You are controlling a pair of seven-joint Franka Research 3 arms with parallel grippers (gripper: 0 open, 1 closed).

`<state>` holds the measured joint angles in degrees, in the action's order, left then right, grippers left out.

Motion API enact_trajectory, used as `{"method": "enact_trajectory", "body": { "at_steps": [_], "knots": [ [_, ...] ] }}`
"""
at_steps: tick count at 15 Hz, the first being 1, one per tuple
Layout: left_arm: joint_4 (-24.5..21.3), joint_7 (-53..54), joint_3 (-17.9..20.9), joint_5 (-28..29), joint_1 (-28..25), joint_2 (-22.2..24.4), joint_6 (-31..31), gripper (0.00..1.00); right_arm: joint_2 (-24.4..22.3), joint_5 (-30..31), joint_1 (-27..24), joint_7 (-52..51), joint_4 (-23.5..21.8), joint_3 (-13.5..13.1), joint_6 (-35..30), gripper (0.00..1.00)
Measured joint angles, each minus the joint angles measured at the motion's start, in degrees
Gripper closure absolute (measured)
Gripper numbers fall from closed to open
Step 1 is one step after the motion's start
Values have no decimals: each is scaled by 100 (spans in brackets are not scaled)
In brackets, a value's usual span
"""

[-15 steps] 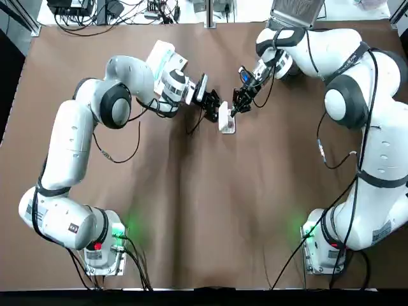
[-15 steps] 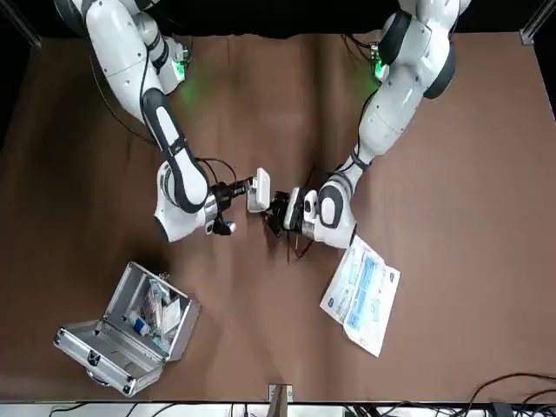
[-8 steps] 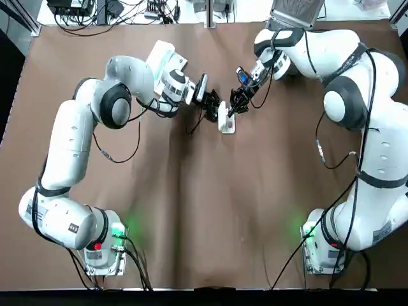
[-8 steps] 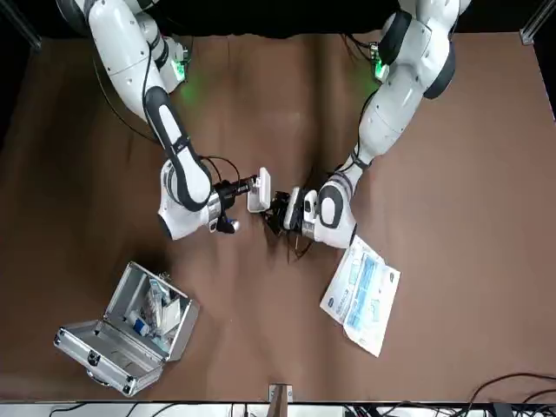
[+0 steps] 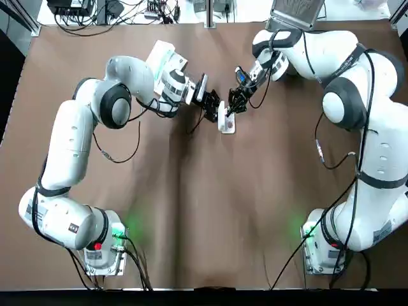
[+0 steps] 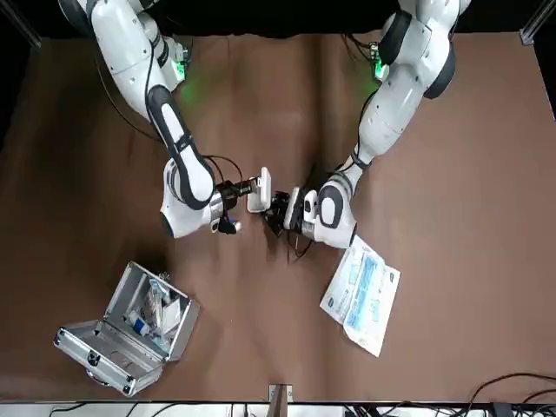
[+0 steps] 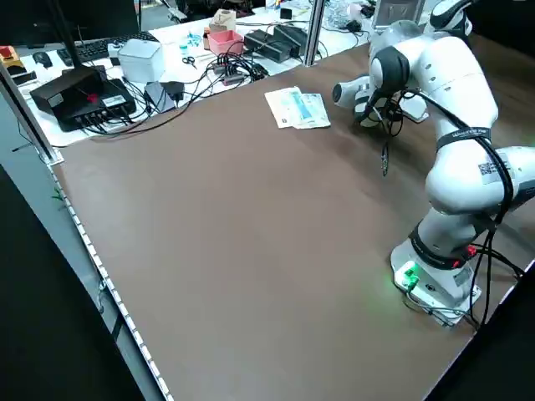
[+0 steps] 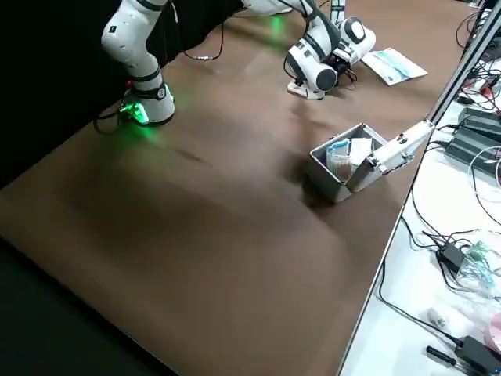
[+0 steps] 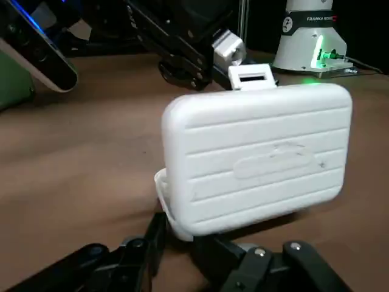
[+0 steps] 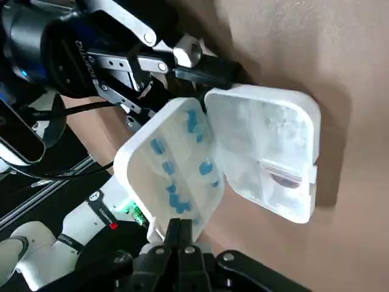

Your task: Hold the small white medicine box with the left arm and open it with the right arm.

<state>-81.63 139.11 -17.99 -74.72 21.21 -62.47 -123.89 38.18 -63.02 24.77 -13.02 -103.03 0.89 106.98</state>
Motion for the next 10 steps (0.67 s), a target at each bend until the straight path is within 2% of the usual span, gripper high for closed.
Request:
{"method": "enact_trajectory", "body": {
  "at_steps": [7, 10],
  "knots": [
    [2, -1, -1, 0, -4, 0, -1, 71, 1, -8, 14, 0, 0, -2, 15, 99],
    [18, -1, 7, 0, -21, 1, -6, 67, 1, -11, 15, 0, 1, -2, 18, 99]
  ]
}}
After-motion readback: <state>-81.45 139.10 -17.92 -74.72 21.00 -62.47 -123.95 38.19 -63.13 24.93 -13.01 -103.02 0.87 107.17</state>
